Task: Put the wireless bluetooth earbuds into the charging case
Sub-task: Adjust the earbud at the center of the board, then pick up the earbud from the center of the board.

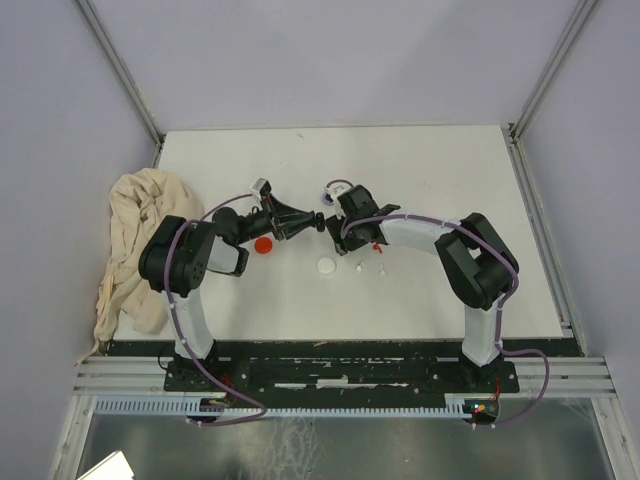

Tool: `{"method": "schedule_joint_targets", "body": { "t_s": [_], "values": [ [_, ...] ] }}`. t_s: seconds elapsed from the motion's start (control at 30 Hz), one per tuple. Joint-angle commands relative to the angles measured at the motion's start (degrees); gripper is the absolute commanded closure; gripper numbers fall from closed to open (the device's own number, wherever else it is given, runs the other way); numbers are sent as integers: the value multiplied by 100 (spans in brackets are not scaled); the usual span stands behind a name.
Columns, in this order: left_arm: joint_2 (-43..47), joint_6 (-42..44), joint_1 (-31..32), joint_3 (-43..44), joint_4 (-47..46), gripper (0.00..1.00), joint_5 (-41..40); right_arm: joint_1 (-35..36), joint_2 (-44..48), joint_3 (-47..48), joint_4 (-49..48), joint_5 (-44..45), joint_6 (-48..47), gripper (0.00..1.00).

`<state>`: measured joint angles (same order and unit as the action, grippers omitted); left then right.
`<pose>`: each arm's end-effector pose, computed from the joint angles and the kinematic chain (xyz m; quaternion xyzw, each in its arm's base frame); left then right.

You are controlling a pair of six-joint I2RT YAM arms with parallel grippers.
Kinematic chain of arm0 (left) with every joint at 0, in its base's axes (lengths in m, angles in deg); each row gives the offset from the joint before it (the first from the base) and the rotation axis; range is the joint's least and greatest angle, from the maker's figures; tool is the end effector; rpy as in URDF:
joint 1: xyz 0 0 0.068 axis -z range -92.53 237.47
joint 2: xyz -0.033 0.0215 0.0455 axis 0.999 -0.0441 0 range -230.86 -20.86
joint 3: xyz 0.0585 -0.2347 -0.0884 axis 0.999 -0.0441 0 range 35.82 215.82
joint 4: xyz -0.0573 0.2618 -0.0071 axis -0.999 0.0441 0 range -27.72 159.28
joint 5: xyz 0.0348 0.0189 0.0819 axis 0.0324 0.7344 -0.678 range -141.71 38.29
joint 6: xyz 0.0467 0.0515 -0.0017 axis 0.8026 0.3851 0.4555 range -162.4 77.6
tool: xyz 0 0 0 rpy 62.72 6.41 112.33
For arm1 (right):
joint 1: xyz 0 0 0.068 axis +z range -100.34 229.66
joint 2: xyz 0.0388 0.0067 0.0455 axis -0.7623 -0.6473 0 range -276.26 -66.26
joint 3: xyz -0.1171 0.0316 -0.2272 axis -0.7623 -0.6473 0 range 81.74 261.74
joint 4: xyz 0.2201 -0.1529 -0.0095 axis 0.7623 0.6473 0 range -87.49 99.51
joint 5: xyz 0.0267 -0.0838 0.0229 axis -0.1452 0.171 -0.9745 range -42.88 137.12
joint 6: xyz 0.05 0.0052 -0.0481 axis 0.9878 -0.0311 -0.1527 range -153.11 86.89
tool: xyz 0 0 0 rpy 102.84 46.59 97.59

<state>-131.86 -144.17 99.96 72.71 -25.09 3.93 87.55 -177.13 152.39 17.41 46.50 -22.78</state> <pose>0.3207 -0.1188 0.1435 -0.1255 0.6477 -0.7396 0.1330 0.3266 0.2550 0.1213 -0.2288 0.9262 0.1271 0.2715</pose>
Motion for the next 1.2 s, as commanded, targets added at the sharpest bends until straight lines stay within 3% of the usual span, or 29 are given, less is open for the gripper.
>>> {"method": "schedule_joint_targets", "body": {
  "t_s": [0.0, 1.17],
  "values": [
    [88, 237, -48, -41, -1171, 97, 58, 53, -168, 294, -128, -229, 75, 37],
    [158, 263, -134, -177, -1173, 97, 20, 264, 220, -37, 117, -316, -4, 39]
  ]
}}
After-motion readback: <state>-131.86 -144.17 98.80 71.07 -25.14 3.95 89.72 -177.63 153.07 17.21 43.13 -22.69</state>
